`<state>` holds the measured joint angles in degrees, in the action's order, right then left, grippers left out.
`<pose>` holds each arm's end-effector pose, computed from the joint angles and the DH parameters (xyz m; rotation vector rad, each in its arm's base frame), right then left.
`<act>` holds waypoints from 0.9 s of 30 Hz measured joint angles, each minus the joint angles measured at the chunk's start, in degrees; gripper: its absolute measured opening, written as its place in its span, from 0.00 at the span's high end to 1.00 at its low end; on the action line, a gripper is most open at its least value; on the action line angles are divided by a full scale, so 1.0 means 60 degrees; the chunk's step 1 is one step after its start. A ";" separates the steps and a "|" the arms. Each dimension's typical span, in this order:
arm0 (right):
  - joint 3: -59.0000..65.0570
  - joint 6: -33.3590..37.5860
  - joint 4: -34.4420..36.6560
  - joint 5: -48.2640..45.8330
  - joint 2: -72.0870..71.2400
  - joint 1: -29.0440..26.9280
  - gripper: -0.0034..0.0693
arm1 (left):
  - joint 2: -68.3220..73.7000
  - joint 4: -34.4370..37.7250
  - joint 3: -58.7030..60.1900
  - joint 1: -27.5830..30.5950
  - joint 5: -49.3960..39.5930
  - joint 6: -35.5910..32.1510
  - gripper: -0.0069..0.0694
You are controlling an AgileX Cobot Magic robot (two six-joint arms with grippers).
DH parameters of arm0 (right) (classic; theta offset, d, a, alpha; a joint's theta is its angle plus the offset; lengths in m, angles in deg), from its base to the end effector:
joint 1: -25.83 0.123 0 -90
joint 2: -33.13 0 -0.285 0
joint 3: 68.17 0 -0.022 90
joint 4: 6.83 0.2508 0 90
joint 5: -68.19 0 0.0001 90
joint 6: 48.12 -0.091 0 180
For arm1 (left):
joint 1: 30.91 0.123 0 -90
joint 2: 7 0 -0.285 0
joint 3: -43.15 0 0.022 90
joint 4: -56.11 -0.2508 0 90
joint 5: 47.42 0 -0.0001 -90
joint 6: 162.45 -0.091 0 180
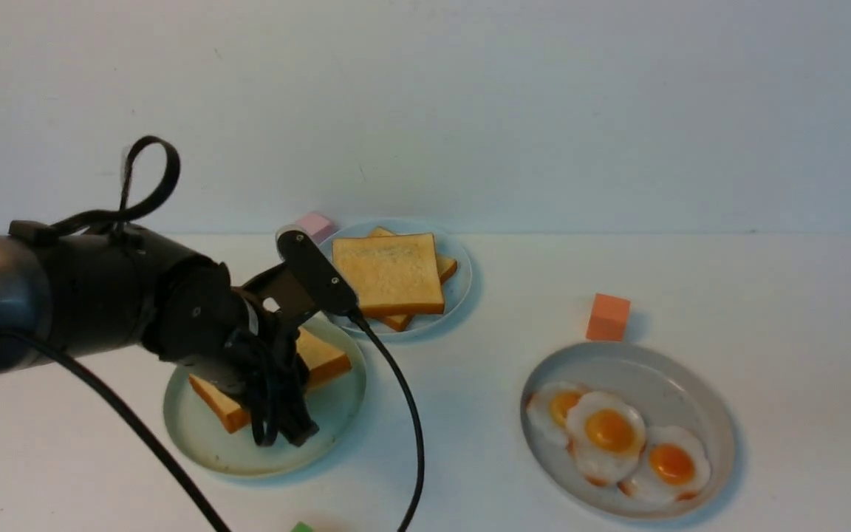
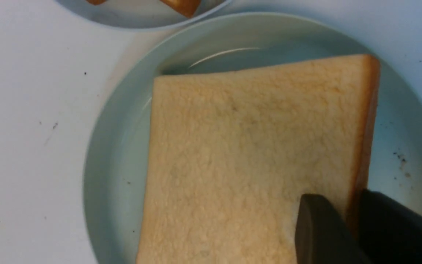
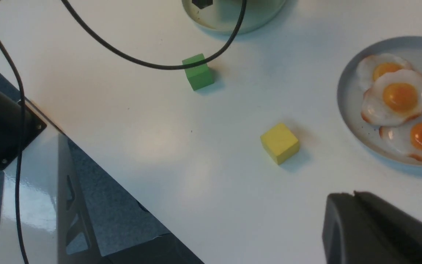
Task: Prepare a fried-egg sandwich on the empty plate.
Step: Use the left arm to put a slice of bread into the empty plate in the middle, then use the right arm to grab a fried egg
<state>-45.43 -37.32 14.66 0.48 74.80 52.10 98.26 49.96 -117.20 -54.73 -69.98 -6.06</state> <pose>0.0480 0.0581 0.3848 -0.7454 2.1800 0.6115 0.3146 -0.1348 0.1959 1.1365 2.3084 0.0888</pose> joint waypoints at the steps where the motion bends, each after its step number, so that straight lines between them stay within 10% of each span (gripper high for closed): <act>1: 0.0000 0.0000 0.0000 -0.0010 0.0000 0.0000 0.87 | -0.0009 0.0000 0.0000 0.0000 -0.0082 0.0000 0.54; 10: -0.0010 0.0000 -0.0748 0.0011 0.1033 0.0000 0.72 | -0.2030 0.1024 -0.0010 0.0000 -0.0989 0.1249 0.32; 17: -0.0233 0.0049 -0.1467 0.1453 0.4314 0.0000 0.64 | -0.7358 0.2920 0.0602 0.0000 -0.1837 0.2598 0.87; 27: -0.1306 0.0115 -0.2027 0.2243 0.8525 0.0050 0.47 | -1.3312 0.3075 0.4191 0.0000 -0.1899 0.2581 0.93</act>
<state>-53.27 -36.63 2.50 13.94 125.95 52.39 18.39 68.41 -92.06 -54.73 -81.37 9.42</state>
